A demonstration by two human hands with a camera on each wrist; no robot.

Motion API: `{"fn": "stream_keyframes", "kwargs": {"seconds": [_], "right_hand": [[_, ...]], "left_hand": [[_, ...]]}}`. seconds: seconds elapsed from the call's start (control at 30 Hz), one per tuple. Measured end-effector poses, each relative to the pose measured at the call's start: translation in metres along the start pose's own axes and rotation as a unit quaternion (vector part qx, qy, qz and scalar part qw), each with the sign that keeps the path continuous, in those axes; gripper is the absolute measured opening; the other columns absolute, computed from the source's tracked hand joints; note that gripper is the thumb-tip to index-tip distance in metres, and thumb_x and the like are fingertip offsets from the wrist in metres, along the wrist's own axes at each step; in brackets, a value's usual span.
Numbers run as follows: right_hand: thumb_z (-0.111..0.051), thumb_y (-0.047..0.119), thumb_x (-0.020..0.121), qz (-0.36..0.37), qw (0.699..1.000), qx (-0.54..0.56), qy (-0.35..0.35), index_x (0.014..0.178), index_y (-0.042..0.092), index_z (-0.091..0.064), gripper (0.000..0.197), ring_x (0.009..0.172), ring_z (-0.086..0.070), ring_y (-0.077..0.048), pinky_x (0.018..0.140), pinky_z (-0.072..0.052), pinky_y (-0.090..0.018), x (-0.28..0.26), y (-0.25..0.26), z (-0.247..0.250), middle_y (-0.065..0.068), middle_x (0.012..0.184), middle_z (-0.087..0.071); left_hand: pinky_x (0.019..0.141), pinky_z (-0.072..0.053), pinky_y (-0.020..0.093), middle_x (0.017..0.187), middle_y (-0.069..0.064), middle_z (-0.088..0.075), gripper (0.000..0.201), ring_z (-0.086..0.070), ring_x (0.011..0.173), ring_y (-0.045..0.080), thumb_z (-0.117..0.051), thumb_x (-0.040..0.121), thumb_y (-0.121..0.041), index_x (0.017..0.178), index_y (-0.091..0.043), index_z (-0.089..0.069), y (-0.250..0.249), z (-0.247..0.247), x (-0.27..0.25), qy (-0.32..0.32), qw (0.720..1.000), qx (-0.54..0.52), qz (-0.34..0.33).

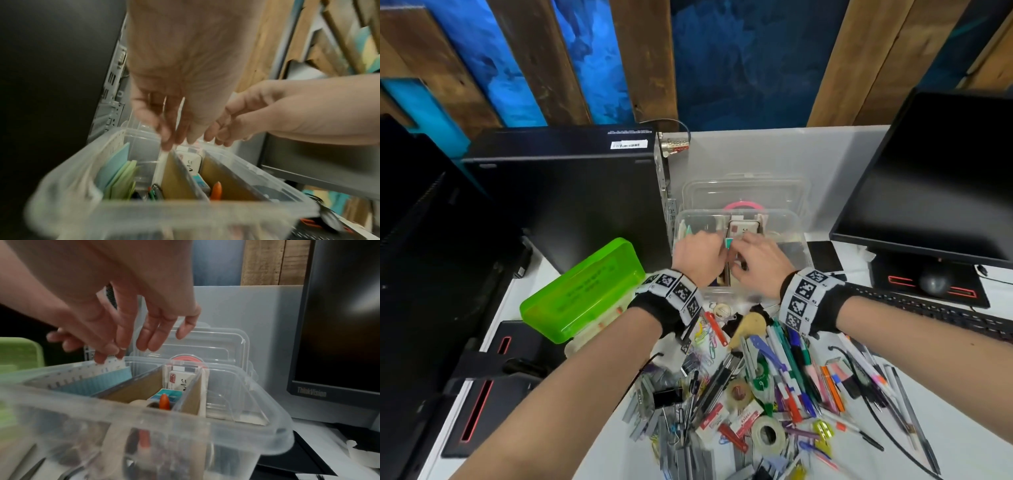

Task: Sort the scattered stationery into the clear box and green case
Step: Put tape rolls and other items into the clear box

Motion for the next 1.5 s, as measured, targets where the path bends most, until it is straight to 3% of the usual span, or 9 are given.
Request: {"fn": "stream_keyframes", "kwargs": {"seconds": [0.1,0.2,0.37,0.57,0.77,1.17,1.27,1.37,1.5], "right_hand": [[-0.050,0.023,0.087,0.042,0.998,0.016,0.037,0.092,0.014,-0.050,0.010,0.085,-0.051,-0.018,0.073,-0.046,-0.031,-0.026,0.015,-0.012,0.000,0.094,-0.047],[-0.048,0.022,0.090,0.080,0.991,0.011,0.108,0.092,0.015,-0.055,0.011,0.080,-0.054,-0.015,0.070,-0.051,-0.030,-0.054,0.022,-0.032,0.003,0.098,-0.047],[-0.049,0.017,0.090,0.049,0.977,-0.050,0.202,0.119,0.015,-0.053,0.029,0.109,-0.051,-0.025,0.085,-0.049,-0.041,-0.079,0.009,-0.074,-0.006,0.119,-0.047],[-0.056,0.039,0.089,-0.081,0.967,-0.049,0.238,0.126,0.016,-0.041,0.046,0.109,-0.054,-0.030,0.085,-0.050,-0.040,-0.093,-0.005,-0.102,-0.009,0.127,-0.039],[-0.062,0.031,0.084,-0.133,0.962,-0.009,0.240,0.125,0.016,-0.040,0.049,0.109,-0.052,-0.031,0.088,-0.050,-0.040,-0.091,-0.004,-0.108,-0.012,0.126,-0.041],[-0.046,0.030,0.096,-0.156,0.938,0.213,0.226,0.091,0.006,-0.059,0.027,0.082,-0.051,-0.018,0.070,-0.039,-0.029,-0.057,-0.003,-0.043,-0.004,0.083,-0.055],[-0.051,0.025,0.096,-0.190,0.897,0.333,0.218,0.091,0.007,-0.054,0.019,0.073,-0.049,-0.015,0.069,-0.041,-0.030,-0.045,0.003,-0.035,-0.004,0.079,-0.051],[-0.055,0.023,0.095,-0.232,0.840,0.441,0.216,0.100,0.007,-0.051,0.017,0.047,-0.048,-0.010,0.044,-0.040,-0.021,-0.039,0.011,-0.021,-0.001,0.058,-0.052],[-0.059,0.029,0.090,-0.268,0.835,0.431,0.212,0.088,0.010,-0.054,0.020,0.043,-0.032,-0.012,0.034,-0.023,-0.019,-0.018,-0.001,-0.008,-0.005,0.060,-0.045]], "left_hand": [[0.058,-0.035,0.027,0.078,0.002,-0.065,0.017,-0.064,0.073,0.027,-0.041,0.095,-0.029,0.095,-0.019,-0.055,-0.003,0.000,-0.040,-0.030,0.999,-0.002,-0.024],[0.049,-0.032,0.017,0.066,-0.006,-0.051,0.019,-0.057,0.058,0.012,-0.035,0.099,-0.027,0.087,-0.021,-0.048,-0.009,-0.023,-0.079,0.052,0.996,-0.009,-0.076],[0.073,-0.048,0.033,0.104,0.006,-0.063,0.030,-0.061,0.095,0.025,-0.053,0.093,-0.038,0.103,-0.010,-0.058,-0.011,-0.099,-0.108,0.220,0.975,-0.033,-0.023],[0.066,-0.039,0.031,0.103,0.011,-0.064,0.049,-0.062,0.095,0.027,-0.062,0.086,-0.048,0.108,-0.005,-0.053,-0.017,-0.137,-0.118,0.261,0.962,-0.053,0.054],[0.071,-0.035,0.027,0.102,0.010,-0.060,0.043,-0.058,0.110,0.026,-0.057,0.092,-0.038,0.119,-0.003,-0.052,-0.019,-0.142,-0.115,0.304,0.950,-0.024,0.068],[0.083,-0.048,0.037,0.114,0.013,-0.062,0.031,-0.060,0.106,0.031,-0.050,0.096,-0.026,0.119,-0.004,-0.052,-0.015,-0.136,-0.113,0.288,0.951,-0.055,0.099],[0.080,-0.046,0.037,0.115,0.016,-0.061,0.031,-0.059,0.105,0.032,-0.044,0.098,-0.021,0.123,-0.002,-0.045,-0.011,-0.134,-0.115,0.297,0.950,-0.075,0.062],[0.077,-0.040,0.035,0.118,0.018,-0.059,0.032,-0.057,0.108,0.034,-0.042,0.100,-0.021,0.127,-0.003,-0.042,-0.006,-0.122,-0.116,0.302,0.948,-0.085,0.042],[0.081,-0.042,0.030,0.118,0.016,-0.060,0.030,-0.057,0.107,0.030,-0.044,0.100,-0.027,0.125,-0.010,-0.051,0.010,-0.083,-0.106,0.298,0.943,-0.147,0.037]]}}
Point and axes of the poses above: each hand's wrist, its own x-axis towards the middle knuckle, its own z-axis out of the back of the hand, y = z × x, the point moved 4 cm from there along x, towards the middle knuckle
